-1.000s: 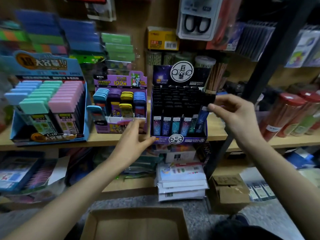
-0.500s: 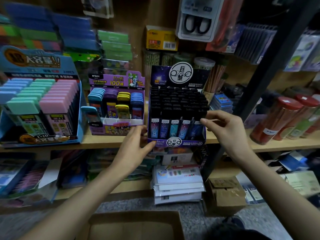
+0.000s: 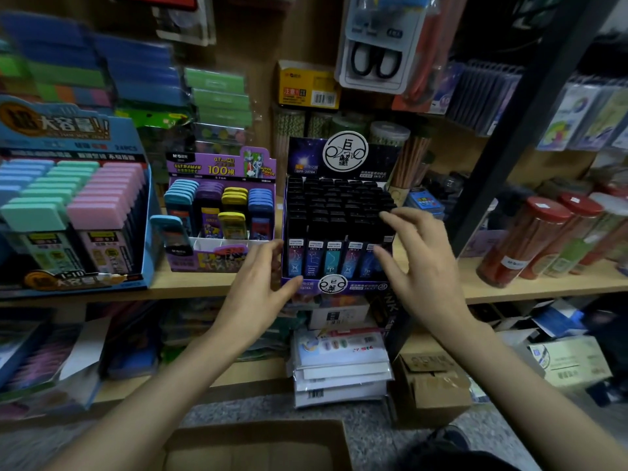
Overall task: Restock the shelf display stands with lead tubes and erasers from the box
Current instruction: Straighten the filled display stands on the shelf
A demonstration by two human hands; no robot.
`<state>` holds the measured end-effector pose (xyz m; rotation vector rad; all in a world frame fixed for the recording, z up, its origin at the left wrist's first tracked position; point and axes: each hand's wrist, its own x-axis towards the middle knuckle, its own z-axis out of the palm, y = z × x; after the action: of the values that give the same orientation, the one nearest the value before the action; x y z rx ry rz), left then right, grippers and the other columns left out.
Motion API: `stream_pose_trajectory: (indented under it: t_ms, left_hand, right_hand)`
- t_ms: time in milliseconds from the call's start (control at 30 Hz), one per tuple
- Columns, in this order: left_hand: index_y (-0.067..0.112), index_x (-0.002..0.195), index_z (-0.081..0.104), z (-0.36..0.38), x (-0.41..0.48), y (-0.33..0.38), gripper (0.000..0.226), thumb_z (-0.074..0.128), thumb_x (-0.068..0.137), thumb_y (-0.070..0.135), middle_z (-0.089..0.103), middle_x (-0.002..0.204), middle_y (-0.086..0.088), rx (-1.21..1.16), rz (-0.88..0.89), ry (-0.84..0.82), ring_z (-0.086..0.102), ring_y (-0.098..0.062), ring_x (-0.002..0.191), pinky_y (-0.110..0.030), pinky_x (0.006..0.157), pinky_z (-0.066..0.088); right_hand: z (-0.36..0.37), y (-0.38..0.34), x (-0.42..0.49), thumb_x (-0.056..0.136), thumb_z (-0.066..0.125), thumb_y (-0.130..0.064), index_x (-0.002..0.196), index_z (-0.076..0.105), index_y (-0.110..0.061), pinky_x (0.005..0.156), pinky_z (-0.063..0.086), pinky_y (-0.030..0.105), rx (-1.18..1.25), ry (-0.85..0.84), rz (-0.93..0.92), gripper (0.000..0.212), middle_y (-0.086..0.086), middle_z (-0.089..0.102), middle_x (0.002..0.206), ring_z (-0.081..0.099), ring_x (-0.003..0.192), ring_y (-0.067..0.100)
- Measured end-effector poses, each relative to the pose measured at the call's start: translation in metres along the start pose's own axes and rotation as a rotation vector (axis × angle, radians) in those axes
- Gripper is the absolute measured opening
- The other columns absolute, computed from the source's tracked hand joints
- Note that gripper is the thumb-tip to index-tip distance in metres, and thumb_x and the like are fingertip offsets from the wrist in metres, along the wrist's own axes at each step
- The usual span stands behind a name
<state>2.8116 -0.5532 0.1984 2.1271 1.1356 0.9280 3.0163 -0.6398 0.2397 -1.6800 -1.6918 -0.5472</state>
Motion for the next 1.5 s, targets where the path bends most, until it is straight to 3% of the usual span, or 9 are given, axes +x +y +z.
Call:
stream_pose_trajectory:
  t_ms: [300,433,633,700,800,1000,1067,1167,1500]
  left_hand:
    - [0.021,0.144,0.032,0.002,0.0,0.004,0.063,0.061,0.088,0.029,0.039,0.136,0.005,0.009,0.048,-0.005,0.042,-0.011,0.125,-0.026,0.101,0.037]
    - [0.022,0.146,0.027,-0.002,0.009,0.01,0.072,0.053,0.085,0.05,0.036,0.14,0.01,-0.089,0.038,0.05,0.035,-0.004,0.128,-0.026,0.105,0.031]
    - [0.023,0.15,0.012,0.012,0.027,0.025,0.095,0.05,0.074,0.063,0.022,0.156,0.006,-0.335,-0.05,-0.01,0.021,-0.007,0.141,-0.034,0.116,0.022]
    - [0.024,0.151,0.011,0.017,0.029,0.028,0.092,0.049,0.076,0.062,0.021,0.156,0.008,-0.386,-0.081,0.038,0.02,-0.005,0.141,-0.031,0.116,0.021]
    - [0.027,0.15,0.015,0.023,0.034,0.034,0.082,0.044,0.08,0.06,0.021,0.156,0.011,-0.479,-0.114,0.096,0.019,-0.004,0.142,-0.039,0.117,0.022]
    - [0.026,0.147,0.022,0.025,0.039,0.036,0.078,0.038,0.08,0.061,0.024,0.154,0.009,-0.442,-0.121,0.137,0.021,-0.002,0.139,-0.032,0.117,0.02]
    - [0.026,0.147,0.025,0.019,0.045,0.037,0.073,0.036,0.083,0.06,0.026,0.153,0.01,-0.454,-0.113,0.152,0.023,-0.001,0.137,-0.028,0.114,0.021]
    - [0.025,0.147,0.025,0.014,0.06,0.047,0.062,0.037,0.092,0.052,0.026,0.153,0.009,-0.454,-0.126,0.163,0.023,-0.006,0.139,-0.03,0.115,0.022]
    - [0.016,0.131,0.05,0.01,0.088,0.06,0.035,0.044,0.098,0.027,0.044,0.138,0.003,-0.358,-0.175,0.203,0.04,-0.012,0.127,-0.029,0.107,0.032]
  right_hand:
    - [0.008,-0.01,0.001,0.089,0.057,-0.021,0.126,0.058,-0.008,0.101,0.034,0.038,-0.063,-0.07,-0.034,0.039,0.013,0.053,0.125,0.042,0.119,0.028]
    - [0.003,-0.004,0.008,0.091,0.05,-0.037,0.14,0.04,-0.017,0.108,0.022,0.021,0.333,-0.031,0.327,0.054,0.002,0.038,0.14,0.03,0.13,0.009]
    - [0.019,0.002,0.022,0.086,0.053,-0.049,0.149,0.021,-0.025,0.115,0.026,0.037,0.963,-0.203,0.765,0.074,-0.005,0.03,0.153,0.03,0.139,0.01]
    - [0.027,-0.002,0.026,0.087,0.047,-0.053,0.148,0.025,-0.026,0.113,0.025,0.023,0.976,-0.171,0.744,0.07,-0.014,0.037,0.147,0.033,0.134,-0.003]
    - [0.035,-0.003,0.032,0.096,0.042,-0.043,0.142,0.036,-0.025,0.073,0.023,-0.014,0.911,-0.078,0.711,0.049,-0.028,0.046,0.123,0.039,0.094,-0.036]
    - [0.038,0.004,0.035,0.096,0.045,-0.039,0.141,0.038,-0.024,0.078,0.034,-0.007,0.963,-0.048,0.707,0.048,-0.016,0.049,0.128,0.046,0.102,-0.024]
    - [0.035,0.01,0.041,0.095,0.045,-0.04,0.143,0.035,-0.021,0.101,0.037,0.012,0.97,-0.015,0.716,0.052,-0.009,0.045,0.139,0.046,0.12,-0.003]
    - [0.037,0.013,0.053,0.096,0.047,-0.038,0.143,0.035,-0.018,0.111,0.034,0.034,0.973,0.001,0.748,0.053,-0.001,0.043,0.144,0.042,0.13,0.011]
    - [0.043,0.013,0.061,0.097,0.047,-0.033,0.141,0.04,-0.015,0.114,0.029,0.041,0.769,-0.094,0.669,0.048,0.003,0.043,0.145,0.038,0.134,0.016]
